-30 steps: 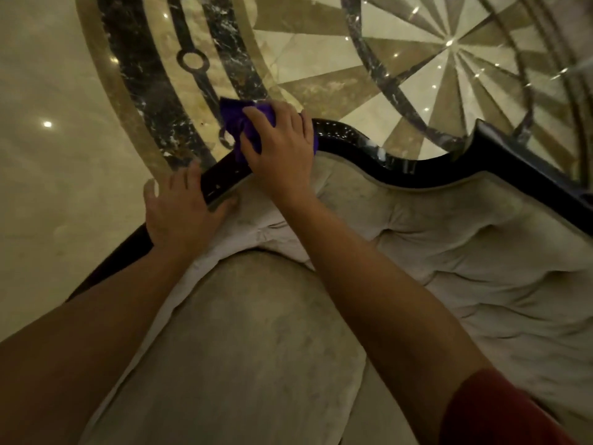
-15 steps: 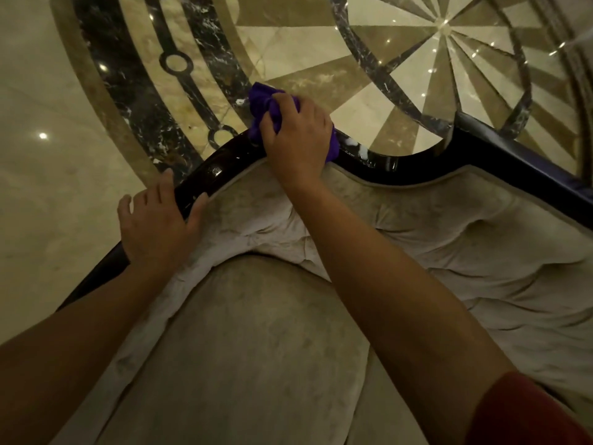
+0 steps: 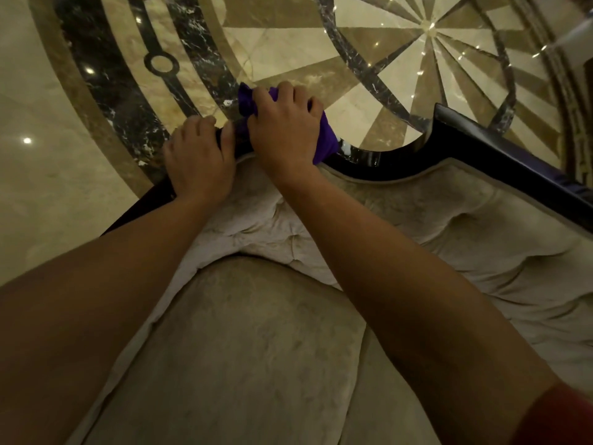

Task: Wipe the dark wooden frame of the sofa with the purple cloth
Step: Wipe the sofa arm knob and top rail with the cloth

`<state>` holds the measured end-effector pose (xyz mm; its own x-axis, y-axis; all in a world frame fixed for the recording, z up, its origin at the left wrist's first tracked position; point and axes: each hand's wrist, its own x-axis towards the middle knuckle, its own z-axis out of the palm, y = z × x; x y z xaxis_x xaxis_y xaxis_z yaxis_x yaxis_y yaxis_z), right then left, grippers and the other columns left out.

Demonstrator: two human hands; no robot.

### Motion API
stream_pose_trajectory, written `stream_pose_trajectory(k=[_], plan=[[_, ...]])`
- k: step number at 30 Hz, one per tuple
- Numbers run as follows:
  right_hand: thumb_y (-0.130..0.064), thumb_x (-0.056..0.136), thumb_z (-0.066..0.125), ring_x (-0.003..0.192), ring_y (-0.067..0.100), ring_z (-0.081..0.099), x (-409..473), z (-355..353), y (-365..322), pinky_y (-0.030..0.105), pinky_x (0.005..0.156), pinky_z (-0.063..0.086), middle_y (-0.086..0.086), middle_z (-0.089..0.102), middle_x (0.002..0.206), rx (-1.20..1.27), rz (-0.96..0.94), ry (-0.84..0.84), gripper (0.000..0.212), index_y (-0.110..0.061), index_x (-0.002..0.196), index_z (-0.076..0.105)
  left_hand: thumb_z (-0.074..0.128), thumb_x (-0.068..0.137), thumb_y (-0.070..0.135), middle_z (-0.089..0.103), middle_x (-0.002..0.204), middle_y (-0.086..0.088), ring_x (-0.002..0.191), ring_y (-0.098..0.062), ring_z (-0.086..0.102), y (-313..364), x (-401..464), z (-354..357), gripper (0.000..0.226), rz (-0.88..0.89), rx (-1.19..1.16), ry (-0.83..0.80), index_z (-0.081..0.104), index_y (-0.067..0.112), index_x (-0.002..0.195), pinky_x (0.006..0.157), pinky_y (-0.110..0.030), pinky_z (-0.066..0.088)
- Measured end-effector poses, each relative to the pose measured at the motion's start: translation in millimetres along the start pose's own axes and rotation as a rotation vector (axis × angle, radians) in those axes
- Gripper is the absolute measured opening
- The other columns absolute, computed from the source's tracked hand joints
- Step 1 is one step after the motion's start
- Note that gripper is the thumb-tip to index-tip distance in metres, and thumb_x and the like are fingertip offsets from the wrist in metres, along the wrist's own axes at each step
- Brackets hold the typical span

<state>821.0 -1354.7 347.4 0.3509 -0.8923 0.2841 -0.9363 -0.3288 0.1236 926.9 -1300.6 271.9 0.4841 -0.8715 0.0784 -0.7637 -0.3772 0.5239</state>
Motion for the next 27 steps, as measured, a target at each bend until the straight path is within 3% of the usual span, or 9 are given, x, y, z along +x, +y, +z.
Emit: stream_pose_trajectory(k=[4, 9, 20, 22, 24, 27], plan=[[-0.037, 0.101, 0.049, 0.138, 0.032, 0.047, 2, -1, 15, 0.056, 0.124, 0.024, 0.009, 0.059, 0.140, 0.056, 0.033, -0.067, 0.041, -0.020, 0.137, 0.060, 0.021, 0.107, 0.053, 0.059, 0.137, -0.013, 0.128, -0.035, 0.052, 0, 0, -1, 0.063, -0.003, 0.037, 0.023, 0.060, 0.010, 0.131, 0.106, -0.051, 0.038], [-0.037, 0.104, 0.044, 0.139, 0.028, 0.047, -7, 2, 33, 0.056, 0.121, 0.028, 0.006, 0.056, 0.145, 0.143, 0.122, -0.070, 0.039, -0.018, 0.136, 0.058, 0.020, 0.107, 0.053, 0.060, 0.135, -0.014, 0.126, -0.035, 0.053, 2, -1, -3, 0.064, -0.009, 0.046, 0.022, 0.061, 0.008, 0.128, 0.106, -0.051, 0.040], [-0.033, 0.103, 0.047, 0.121, 0.031, 0.061, -17, 9, 60, 0.052, 0.127, 0.022, 0.012, 0.068, 0.125, 0.155, 0.123, 0.033, 0.037, -0.009, 0.125, 0.064, 0.021, 0.107, 0.054, 0.062, 0.129, -0.013, 0.121, -0.035, 0.055, 0, -1, -1, 0.064, -0.002, 0.013, 0.044, 0.064, 0.009, 0.122, 0.104, -0.051, 0.040], [-0.030, 0.102, 0.050, 0.114, 0.034, 0.063, -19, 9, 64, 0.050, 0.119, 0.035, 0.015, 0.070, 0.121, 0.192, 0.127, 0.027, 0.035, -0.007, 0.123, 0.065, 0.021, 0.107, 0.054, 0.062, 0.129, -0.014, 0.122, -0.036, 0.054, 0, 0, -1, 0.064, -0.001, 0.014, 0.043, 0.064, 0.009, 0.122, 0.105, -0.051, 0.039], [-0.027, 0.099, 0.053, 0.106, 0.036, 0.064, -20, 7, 70, 0.047, 0.098, 0.047, 0.017, 0.070, 0.120, 0.251, 0.117, 0.013, 0.036, -0.006, 0.127, 0.064, 0.021, 0.107, 0.054, 0.063, 0.127, -0.015, 0.120, -0.037, 0.055, -1, -1, 0, 0.064, -0.005, 0.025, 0.043, 0.063, 0.009, 0.122, 0.105, -0.051, 0.039], [-0.027, 0.100, 0.049, 0.106, 0.035, 0.064, -23, 3, 82, 0.044, 0.087, 0.049, 0.017, 0.067, 0.129, 0.247, 0.061, -0.052, 0.049, -0.013, 0.146, 0.055, 0.020, 0.106, 0.055, 0.064, 0.121, -0.019, 0.114, -0.040, 0.057, 1, -1, 1, 0.065, -0.014, 0.040, 0.051, 0.062, 0.007, 0.118, 0.101, -0.053, 0.041]])
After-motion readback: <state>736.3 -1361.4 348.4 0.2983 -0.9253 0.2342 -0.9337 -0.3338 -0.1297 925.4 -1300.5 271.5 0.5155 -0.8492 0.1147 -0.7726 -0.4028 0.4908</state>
